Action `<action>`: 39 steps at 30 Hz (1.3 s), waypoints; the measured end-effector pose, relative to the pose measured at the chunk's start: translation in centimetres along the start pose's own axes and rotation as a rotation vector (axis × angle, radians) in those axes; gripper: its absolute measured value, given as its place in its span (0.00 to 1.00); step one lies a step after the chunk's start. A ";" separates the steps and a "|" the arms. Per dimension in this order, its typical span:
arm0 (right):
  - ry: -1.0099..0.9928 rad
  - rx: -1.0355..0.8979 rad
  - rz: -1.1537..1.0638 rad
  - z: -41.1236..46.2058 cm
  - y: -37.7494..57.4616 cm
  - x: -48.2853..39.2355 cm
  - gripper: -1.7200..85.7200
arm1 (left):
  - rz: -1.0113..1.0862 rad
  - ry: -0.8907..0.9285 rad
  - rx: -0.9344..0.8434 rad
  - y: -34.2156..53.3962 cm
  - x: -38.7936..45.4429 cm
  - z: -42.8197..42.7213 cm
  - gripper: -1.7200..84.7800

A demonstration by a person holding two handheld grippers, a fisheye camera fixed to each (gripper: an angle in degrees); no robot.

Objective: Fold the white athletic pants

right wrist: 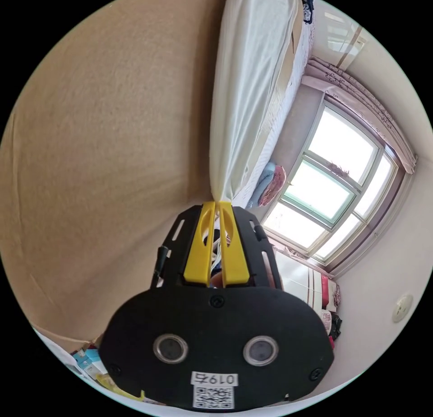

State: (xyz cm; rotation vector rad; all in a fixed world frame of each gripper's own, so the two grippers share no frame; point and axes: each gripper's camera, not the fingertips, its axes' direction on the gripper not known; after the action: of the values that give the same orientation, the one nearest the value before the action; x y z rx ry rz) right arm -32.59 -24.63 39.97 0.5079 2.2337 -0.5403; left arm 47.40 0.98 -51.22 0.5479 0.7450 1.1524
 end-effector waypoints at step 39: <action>-0.589 0.744 0.662 -44.6 2.0 5.9 0.01 | -0.421 -0.015 0.014 42.0 -11.6 -20.8 0.04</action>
State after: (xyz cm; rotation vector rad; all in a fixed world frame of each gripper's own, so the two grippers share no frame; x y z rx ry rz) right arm -61.47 1.55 62.50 1.2175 1.1544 -0.9917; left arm 3.50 3.89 -31.40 0.3863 0.8103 0.7516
